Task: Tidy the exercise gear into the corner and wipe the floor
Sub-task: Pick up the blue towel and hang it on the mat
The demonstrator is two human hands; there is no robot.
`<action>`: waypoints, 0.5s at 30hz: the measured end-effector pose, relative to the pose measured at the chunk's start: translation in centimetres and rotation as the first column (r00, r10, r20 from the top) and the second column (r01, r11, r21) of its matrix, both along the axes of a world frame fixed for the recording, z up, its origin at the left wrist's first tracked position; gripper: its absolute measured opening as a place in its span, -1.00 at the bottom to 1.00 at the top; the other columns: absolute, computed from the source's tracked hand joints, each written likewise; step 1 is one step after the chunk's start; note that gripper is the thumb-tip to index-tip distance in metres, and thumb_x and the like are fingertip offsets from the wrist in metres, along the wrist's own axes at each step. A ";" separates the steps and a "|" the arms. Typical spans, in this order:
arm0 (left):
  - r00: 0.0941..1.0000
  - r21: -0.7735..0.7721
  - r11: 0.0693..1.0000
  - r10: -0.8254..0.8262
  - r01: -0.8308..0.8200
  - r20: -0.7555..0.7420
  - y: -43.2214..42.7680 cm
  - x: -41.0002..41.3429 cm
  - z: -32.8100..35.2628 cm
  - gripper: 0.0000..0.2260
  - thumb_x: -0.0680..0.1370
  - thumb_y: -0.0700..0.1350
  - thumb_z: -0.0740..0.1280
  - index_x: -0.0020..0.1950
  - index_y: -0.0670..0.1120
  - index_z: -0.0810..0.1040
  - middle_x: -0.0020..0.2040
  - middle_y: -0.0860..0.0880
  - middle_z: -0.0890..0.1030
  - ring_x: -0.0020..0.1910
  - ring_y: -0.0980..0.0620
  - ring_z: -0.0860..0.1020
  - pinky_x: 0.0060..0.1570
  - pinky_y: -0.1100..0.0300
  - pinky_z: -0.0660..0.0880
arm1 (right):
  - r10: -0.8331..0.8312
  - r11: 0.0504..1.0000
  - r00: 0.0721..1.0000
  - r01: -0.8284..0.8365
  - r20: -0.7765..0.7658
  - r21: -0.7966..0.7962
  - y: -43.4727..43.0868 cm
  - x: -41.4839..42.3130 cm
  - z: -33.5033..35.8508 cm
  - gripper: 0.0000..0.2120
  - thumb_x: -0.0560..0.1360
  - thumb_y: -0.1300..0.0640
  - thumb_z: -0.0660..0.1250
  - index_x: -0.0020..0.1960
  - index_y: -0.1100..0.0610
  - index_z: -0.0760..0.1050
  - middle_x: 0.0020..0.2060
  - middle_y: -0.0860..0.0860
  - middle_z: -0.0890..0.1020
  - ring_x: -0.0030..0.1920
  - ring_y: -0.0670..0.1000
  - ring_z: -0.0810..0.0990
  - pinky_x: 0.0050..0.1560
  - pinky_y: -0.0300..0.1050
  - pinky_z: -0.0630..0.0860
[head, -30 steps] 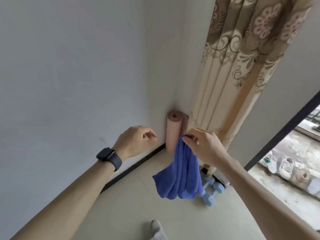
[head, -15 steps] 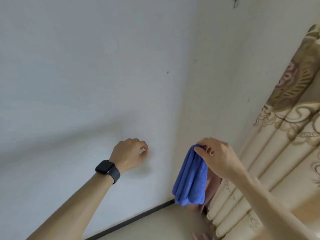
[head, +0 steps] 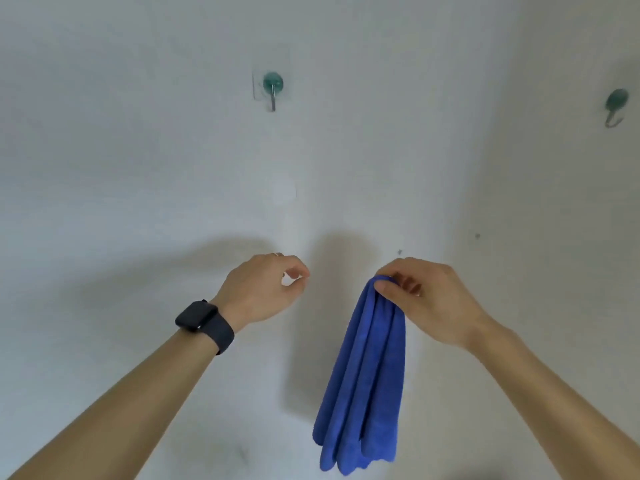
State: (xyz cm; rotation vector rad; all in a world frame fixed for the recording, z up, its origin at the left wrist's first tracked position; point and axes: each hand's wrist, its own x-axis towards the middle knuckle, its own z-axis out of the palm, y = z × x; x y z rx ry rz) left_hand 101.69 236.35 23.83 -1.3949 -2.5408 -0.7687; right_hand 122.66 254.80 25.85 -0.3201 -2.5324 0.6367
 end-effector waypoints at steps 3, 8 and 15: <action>0.999 0.087 0.996 0.008 -0.012 0.047 -0.2 -0.3 3.0 -0.86 0.57 0.19 0.26 0.06 0.27 0.58 0.01 0.35 0.59 0.06 0.29 0.53 0.05 0.13 0.52 | 0.106 0.994 0.993 -0.106 -0.053 0.006 0.9 -3.2 2.7 -0.90 0.60 -0.02 0.31 0.02 -0.12 0.60 -0.10 -0.23 0.64 -0.06 -0.20 0.58 -0.02 -0.35 0.49; 1.000 0.166 0.986 0.019 -0.016 -0.017 -0.3 -1.6 8.0 -0.81 0.57 0.22 0.21 0.06 0.27 0.59 0.00 0.36 0.60 0.06 0.28 0.54 0.09 0.12 0.53 | 0.189 0.981 0.967 -0.193 -0.173 -0.007 0.4 -7.9 7.1 -0.92 0.59 0.01 0.33 -0.02 -0.11 0.61 -0.12 -0.20 0.65 -0.10 -0.18 0.58 -0.04 -0.37 0.49; 0.984 0.340 0.931 -0.162 0.129 0.070 -1.0 -2.6 12.5 -0.90 0.59 0.06 0.34 0.03 0.13 0.64 -0.02 0.22 0.67 0.01 0.29 0.59 0.08 0.31 0.48 | 0.232 0.972 0.926 -0.230 -0.298 0.043 -2.1 -11.9 11.7 -0.92 0.58 0.04 0.35 -0.03 -0.07 0.63 -0.14 -0.20 0.66 -0.09 -0.19 0.59 -0.07 -0.43 0.46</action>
